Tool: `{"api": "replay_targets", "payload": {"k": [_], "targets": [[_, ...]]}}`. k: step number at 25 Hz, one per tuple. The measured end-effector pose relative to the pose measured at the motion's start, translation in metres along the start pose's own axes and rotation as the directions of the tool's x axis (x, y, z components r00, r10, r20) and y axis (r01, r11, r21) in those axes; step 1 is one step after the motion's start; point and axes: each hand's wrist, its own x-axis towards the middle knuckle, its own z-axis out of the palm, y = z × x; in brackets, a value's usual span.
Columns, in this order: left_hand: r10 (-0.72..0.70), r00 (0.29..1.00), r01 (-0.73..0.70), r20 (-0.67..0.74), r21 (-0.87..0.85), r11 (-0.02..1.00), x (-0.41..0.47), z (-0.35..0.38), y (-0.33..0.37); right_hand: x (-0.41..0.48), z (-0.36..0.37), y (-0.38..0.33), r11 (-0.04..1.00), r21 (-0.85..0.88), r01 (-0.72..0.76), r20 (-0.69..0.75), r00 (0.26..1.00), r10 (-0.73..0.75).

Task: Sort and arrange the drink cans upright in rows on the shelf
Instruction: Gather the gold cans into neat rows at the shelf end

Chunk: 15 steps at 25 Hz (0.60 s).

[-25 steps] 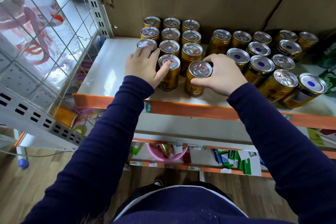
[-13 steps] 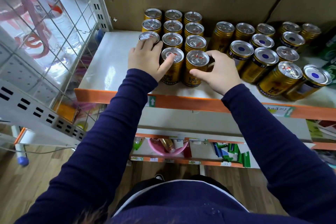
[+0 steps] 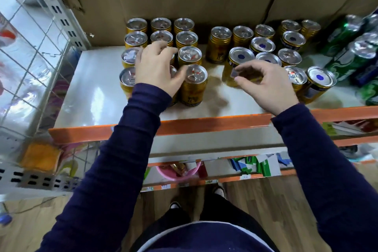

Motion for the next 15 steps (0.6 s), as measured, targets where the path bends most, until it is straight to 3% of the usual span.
{"api": "replay_targets", "payload": {"k": [4,7,12,15], "targets": [[0.182,0.978,-0.173,0.104,-0.095,0.980,0.047,0.005,0.042,0.039,-0.036,0.019,0.997,-0.073,0.005,-0.055,0.998,-0.009],[0.222,0.940,-0.212,0.260,-0.066,0.975,0.095,0.017,0.066,0.079,-0.056,0.035,0.991,-0.122,0.054,0.020,0.998,-0.052],[0.065,0.826,-0.158,0.560,0.119,0.980,0.156,0.056,0.089,0.145,-0.066,0.056,0.927,-0.304,0.218,0.251,0.957,-0.143],[-0.027,0.798,-0.117,0.602,0.199,0.973,0.171,0.075,0.091,0.175,-0.053,0.064,0.884,-0.366,0.289,0.368,0.918,-0.148]]}}
